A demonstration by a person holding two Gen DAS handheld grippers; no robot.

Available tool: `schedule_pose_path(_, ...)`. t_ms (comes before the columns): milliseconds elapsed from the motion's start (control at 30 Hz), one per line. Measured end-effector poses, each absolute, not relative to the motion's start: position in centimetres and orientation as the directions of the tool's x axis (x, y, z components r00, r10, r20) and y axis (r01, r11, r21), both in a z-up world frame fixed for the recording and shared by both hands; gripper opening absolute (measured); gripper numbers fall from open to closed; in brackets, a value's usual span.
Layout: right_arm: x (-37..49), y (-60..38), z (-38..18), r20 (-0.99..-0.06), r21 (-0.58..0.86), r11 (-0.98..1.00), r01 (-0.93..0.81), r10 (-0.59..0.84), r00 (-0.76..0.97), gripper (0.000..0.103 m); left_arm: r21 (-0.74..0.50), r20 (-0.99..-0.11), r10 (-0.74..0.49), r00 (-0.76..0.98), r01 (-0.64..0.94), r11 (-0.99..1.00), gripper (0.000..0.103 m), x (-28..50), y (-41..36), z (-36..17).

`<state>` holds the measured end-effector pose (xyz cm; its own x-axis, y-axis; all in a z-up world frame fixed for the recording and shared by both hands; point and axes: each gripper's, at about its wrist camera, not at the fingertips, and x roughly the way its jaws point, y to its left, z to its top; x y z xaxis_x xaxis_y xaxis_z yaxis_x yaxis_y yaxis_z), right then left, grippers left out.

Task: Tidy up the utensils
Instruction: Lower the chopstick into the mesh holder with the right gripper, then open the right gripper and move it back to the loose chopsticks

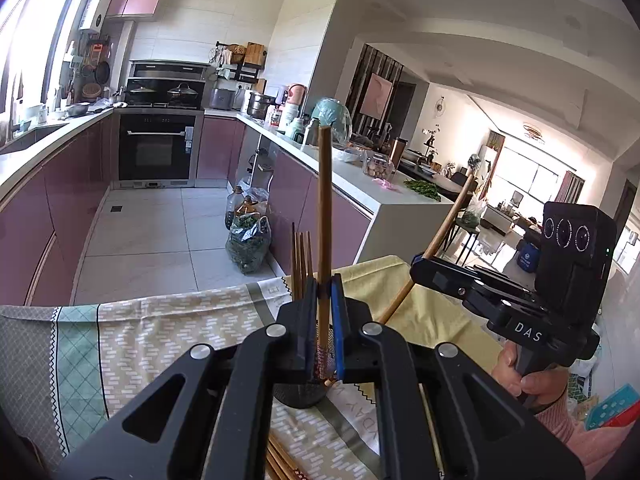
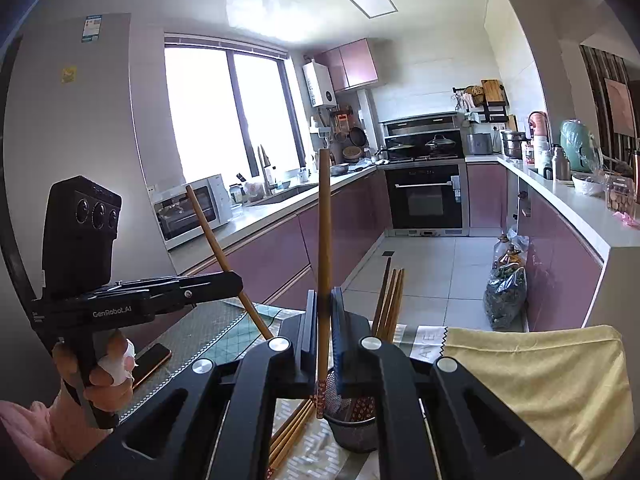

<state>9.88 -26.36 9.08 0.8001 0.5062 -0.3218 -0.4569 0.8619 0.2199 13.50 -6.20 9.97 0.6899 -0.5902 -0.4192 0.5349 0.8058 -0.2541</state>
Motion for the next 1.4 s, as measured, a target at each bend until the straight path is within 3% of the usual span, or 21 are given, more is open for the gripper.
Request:
schedule_pose_path(300, 12.2, -26.6, 8.1, -0.359, 0.226, 0.877, -0.425, 0.48, 0.801, 0.006, -0.197, -0.478, -0.542, 0.691, 0.517, 0.833, 0.008, 15.2, -8.2, 8.9)
schedule_pose_path(667, 14.6, -25.4, 5.7, -0.48, 0.24, 0.877, -0.417, 0.48, 0.734, 0.006, -0.096, -0.601, -0.476, 0.642, 0.533, 0.841, 0.008, 16.3, -10.6, 5.7)
schedule_pose_path(933, 17.0, -25.0, 3.6, -0.559, 0.262, 0.887, -0.381, 0.461, 0.689, 0.006, -0.113, -0.673, -0.469, 0.572, 0.547, 0.829, 0.008, 18.3, -11.6, 3.6)
schedule_pose_path(1400, 18.0, -25.1, 2.1, -0.573, 0.28, 0.894, -0.348, 0.447, 0.687, 0.008, -0.15, -0.691, -0.466, 0.553, 0.521, 0.84, 0.01, 20.5, -12.2, 1.9)
